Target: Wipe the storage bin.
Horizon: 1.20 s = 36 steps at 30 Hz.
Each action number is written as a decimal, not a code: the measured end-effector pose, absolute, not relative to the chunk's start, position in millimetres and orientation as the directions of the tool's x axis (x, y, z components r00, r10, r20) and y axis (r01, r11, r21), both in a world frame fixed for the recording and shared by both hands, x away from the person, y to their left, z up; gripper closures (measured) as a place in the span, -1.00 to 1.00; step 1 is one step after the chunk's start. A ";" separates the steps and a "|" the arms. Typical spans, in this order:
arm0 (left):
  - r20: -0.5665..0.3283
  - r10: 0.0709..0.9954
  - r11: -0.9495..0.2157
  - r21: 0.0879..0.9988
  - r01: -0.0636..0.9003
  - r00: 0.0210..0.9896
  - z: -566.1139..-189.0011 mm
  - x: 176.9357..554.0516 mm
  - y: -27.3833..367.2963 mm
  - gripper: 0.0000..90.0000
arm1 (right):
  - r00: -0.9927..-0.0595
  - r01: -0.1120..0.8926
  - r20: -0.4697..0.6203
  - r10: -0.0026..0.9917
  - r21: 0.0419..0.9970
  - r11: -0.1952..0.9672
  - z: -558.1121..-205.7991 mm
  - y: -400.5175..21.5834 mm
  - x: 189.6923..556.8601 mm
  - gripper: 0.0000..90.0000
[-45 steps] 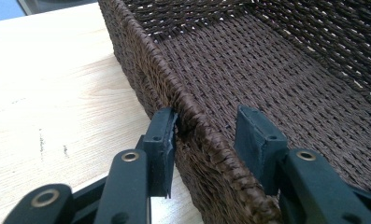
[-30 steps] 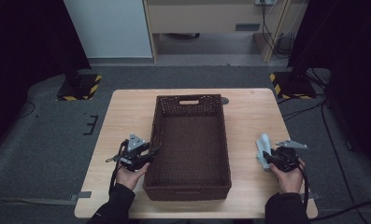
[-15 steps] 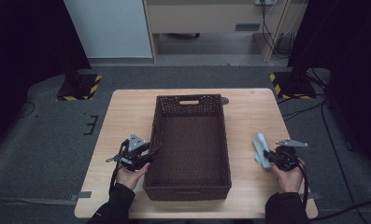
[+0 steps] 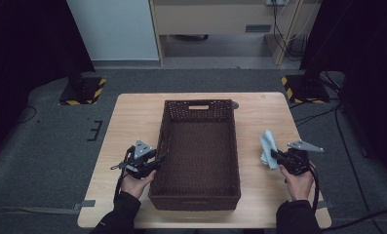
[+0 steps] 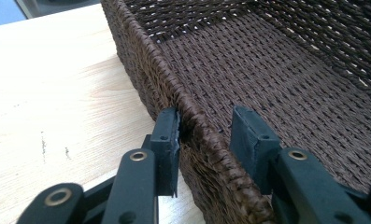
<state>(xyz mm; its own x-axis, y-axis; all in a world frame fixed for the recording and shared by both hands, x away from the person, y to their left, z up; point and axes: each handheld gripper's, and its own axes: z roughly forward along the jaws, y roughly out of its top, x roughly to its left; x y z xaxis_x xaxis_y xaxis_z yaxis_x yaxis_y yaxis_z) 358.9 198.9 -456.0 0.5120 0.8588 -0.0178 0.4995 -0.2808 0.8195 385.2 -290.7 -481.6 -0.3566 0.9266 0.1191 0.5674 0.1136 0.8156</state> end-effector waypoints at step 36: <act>-0.010 0.863 -0.281 0.821 0.497 0.505 -456.3 343.7 196.5 0.35 | -0.409 0.507 0.102 0.907 0.851 0.133 -470.3 -232.1 452.4 0.87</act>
<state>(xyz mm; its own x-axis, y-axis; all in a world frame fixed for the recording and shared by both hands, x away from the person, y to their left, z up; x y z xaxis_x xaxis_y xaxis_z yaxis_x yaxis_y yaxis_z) 343.7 196.5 -456.3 0.5047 0.8632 -0.0103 0.4967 -0.2806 0.8213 452.4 -232.1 -470.3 -0.4093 0.9067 0.1020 0.5072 0.1331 0.8515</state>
